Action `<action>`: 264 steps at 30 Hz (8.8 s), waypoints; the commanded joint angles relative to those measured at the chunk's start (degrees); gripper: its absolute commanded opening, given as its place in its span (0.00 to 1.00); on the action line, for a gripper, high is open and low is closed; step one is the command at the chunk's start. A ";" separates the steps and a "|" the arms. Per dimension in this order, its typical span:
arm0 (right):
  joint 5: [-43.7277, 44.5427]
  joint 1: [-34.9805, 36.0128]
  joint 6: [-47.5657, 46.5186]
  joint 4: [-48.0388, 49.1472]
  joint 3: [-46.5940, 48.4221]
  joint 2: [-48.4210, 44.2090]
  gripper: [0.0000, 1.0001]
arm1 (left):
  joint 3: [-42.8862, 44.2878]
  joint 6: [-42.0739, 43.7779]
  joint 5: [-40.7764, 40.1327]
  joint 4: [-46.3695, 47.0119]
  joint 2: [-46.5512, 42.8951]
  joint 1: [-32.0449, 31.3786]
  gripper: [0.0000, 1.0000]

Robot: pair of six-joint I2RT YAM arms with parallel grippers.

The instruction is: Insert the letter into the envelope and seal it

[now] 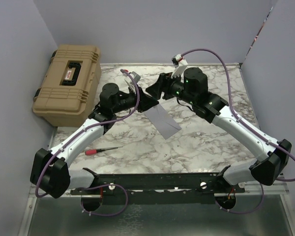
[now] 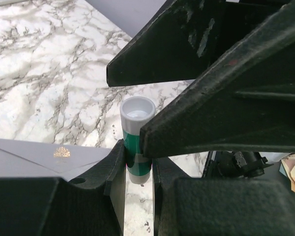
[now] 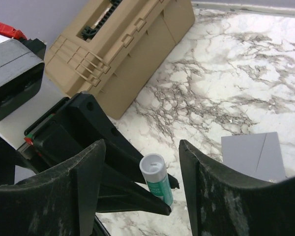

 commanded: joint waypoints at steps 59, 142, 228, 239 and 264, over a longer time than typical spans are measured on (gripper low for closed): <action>8.09 4.10 -3.14 -2.94 0.39 -1.51 0.71 | 1.21 4.37 1.31 -7.89 -4.44 0.16 0.00; 4.09 4.38 -0.11 17.94 -11.89 -6.77 0.00 | -5.78 -13.97 -7.94 5.31 -7.53 1.74 0.79; -50.22 0.08 -14.00 19.89 -11.68 -6.31 0.00 | -0.19 2.18 23.46 -2.11 -9.73 2.98 0.06; -39.30 0.10 -18.61 6.10 -5.02 -1.64 0.00 | 0.72 -3.32 13.03 -5.69 -5.99 3.45 0.62; -22.86 -0.40 -2.61 0.70 -1.28 2.21 0.46 | -5.07 -11.84 4.10 1.90 -11.11 5.50 0.00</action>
